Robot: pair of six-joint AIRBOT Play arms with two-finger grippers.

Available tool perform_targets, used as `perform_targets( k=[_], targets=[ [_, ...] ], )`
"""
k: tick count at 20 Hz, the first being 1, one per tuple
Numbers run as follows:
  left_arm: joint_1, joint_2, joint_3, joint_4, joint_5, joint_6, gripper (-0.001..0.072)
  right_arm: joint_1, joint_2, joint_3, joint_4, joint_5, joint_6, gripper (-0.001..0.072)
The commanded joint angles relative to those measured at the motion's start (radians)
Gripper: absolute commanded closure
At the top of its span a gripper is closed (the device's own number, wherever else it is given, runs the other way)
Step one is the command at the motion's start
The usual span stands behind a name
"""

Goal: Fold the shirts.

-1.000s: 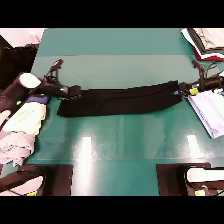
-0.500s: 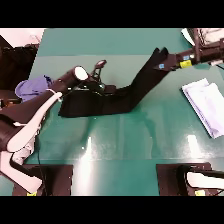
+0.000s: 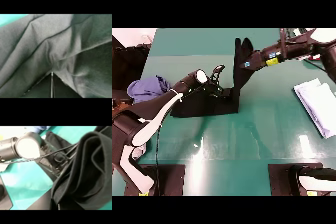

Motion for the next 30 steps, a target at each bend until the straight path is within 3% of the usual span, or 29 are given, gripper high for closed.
perform_targets(
  k=[1, 7, 12, 16, 17, 20, 21, 23, 25, 28, 30],
  targets=[
    [0.026, 0.039, 0.004, 0.053, -0.023, -0.002, 0.0687, 0.056, -0.032, 0.004, 0.005, -0.017, -0.002, 0.0693],
    [0.214, 0.294, 0.004, 0.364, -0.173, -0.024, 0.0686, 0.168, -0.154, 0.172, 0.003, -0.01, -0.007, 0.0693],
    [0.409, 0.508, 0.004, 0.536, -0.321, -0.018, 0.0685, 0.283, -0.345, 0.372, 0.004, -0.005, 0.0, 0.0692],
    [0.515, 0.604, 0.004, 0.551, -0.369, -0.019, 0.0685, 0.385, -0.458, 0.335, 0.005, -0.191, -0.026, 0.0685],
    [0.526, 0.61, 0.004, 0.55, -0.375, -0.019, 0.0685, 0.413, -0.492, 0.332, 0.006, -0.242, -0.052, 0.0611],
    [0.53, 0.61, 0.004, 0.54, -0.4, -0.019, 0.0685, 0.488, -0.59, 0.41, 0.009, -0.351, -0.115, 0.0128],
    [0.53, 0.61, 0.004, 0.532, -0.401, -0.013, 0.0685, 0.497, -0.584, 0.41, 0.008, -0.373, -0.115, 0.0044],
    [0.53, 0.61, 0.004, 0.532, -0.42, 0.027, 0.0685, 0.481, -0.515, 0.338, -0.065, -0.366, -0.111, 0.0052],
    [0.53, 0.61, 0.004, 0.532, -0.439, 0.032, 0.0685, 0.423, -0.42, 0.235, -0.225, -0.262, -0.029, 0.0142],
    [0.53, 0.61, 0.004, 0.521, -0.436, 0.033, 0.0685, 0.279, -0.301, 0.05, -0.307, -0.145, 0.019, 0.0142],
    [0.53, 0.61, 0.004, 0.517, -0.436, 0.033, 0.0685, 0.164, -0.232, -0.092, -0.302, -0.15, 0.072, 0.0141]
  ],
)
